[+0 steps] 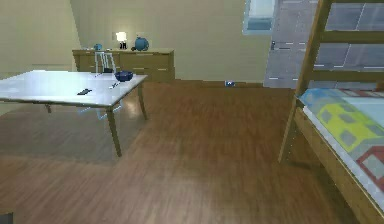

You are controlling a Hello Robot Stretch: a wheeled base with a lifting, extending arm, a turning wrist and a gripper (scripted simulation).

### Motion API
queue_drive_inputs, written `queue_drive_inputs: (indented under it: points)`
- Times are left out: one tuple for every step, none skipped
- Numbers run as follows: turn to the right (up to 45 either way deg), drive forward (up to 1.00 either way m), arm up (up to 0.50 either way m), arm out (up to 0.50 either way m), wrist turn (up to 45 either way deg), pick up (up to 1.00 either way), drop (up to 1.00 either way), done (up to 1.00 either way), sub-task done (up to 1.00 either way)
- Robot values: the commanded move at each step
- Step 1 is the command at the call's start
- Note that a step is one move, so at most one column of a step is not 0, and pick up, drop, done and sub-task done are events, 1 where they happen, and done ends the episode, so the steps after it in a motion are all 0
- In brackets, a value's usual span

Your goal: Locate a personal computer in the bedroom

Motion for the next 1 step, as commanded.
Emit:
queue_drive_inputs:
  points:
    - [3.0, 0.00, 0.00, 0.00, 0.0, 0.00, 0.00, 0.00, 0.00]
